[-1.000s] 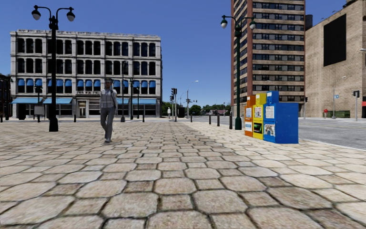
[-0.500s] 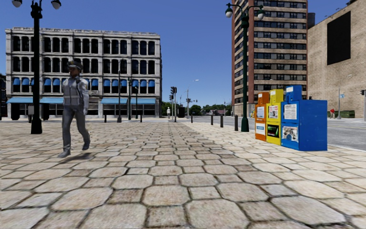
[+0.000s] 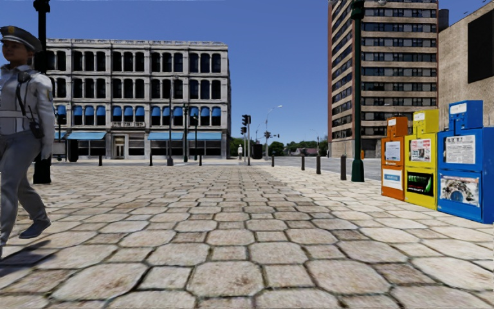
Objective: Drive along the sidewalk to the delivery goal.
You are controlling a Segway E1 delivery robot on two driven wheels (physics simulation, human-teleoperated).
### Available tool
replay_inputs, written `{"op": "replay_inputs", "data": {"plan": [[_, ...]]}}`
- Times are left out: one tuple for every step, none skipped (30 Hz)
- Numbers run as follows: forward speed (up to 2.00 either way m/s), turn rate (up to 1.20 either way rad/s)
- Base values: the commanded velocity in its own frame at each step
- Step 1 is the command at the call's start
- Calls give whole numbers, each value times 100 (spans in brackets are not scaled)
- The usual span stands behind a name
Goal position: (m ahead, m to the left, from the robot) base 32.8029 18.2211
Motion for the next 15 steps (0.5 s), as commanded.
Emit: {"op": "replay_inputs", "data": {"plan": [[200,27],[200,27],[200,27],[200,27],[200,27],[200,27],[200,27],[200,27],[200,27],[200,27],[200,27],[200,27],[200,27],[200,27],[200,27]]}}
